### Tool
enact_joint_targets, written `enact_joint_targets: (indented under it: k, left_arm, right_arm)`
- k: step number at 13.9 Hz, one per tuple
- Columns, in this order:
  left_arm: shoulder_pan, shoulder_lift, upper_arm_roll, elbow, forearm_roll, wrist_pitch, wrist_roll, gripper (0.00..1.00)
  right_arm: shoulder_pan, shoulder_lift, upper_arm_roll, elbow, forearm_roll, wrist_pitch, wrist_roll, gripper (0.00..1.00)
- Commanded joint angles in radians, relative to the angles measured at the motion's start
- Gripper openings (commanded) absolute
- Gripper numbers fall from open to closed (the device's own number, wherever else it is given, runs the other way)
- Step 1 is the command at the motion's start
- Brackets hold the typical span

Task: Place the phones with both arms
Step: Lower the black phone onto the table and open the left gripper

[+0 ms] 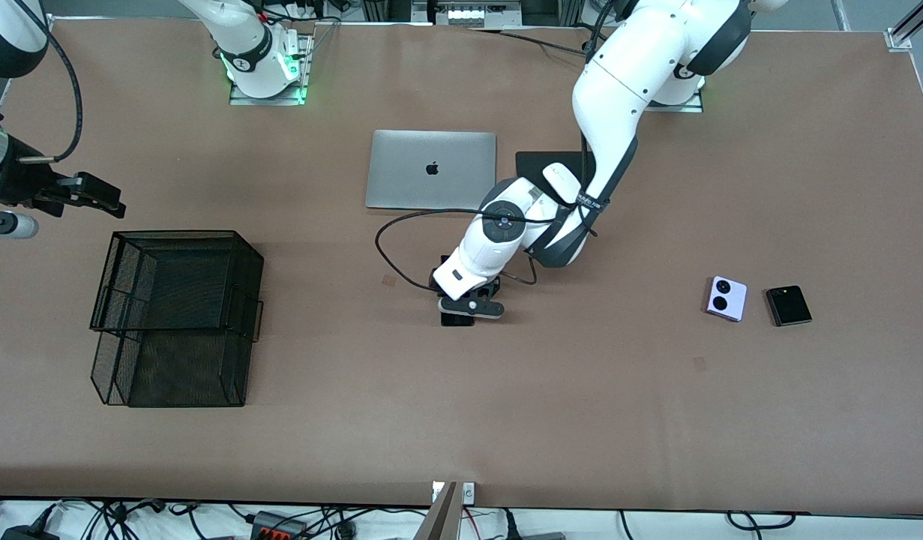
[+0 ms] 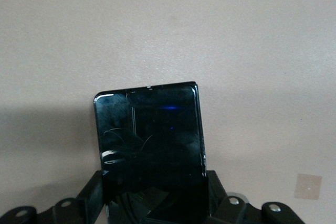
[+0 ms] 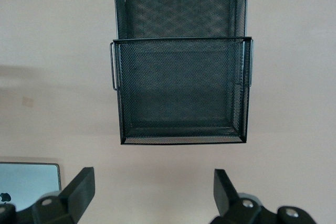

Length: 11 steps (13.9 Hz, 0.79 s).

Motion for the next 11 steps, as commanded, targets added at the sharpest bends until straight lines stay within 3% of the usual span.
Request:
enact_joint_targets:
  k: [1, 5, 8, 11]
  left_arm:
    - [-0.010, 0.010, 0.009, 0.031, 0.006, 0.003, -0.010, 1.00]
    - [0.014, -0.061, 0.009, 0.010, 0.007, -0.047, -0.011, 1.00]
    - [0.080, -0.148, 0.018, 0.013, 0.026, -0.285, 0.062, 1.00]
    - [0.191, -0.214, 0.017, 0.013, 0.124, -0.489, 0.217, 1.00]
  right_arm:
    - [0.003, -0.007, 0.002, -0.008, -0.004, -0.006, -0.004, 1.00]
    - [0.007, 0.006, 0.005, -0.005, -0.003, -0.009, -0.009, 1.00]
    - [0.029, 0.045, 0.005, 0.005, 0.008, -0.006, -0.009, 1.00]
    - [0.104, 0.100, 0.005, 0.046, 0.006, 0.007, -0.018, 1.00]
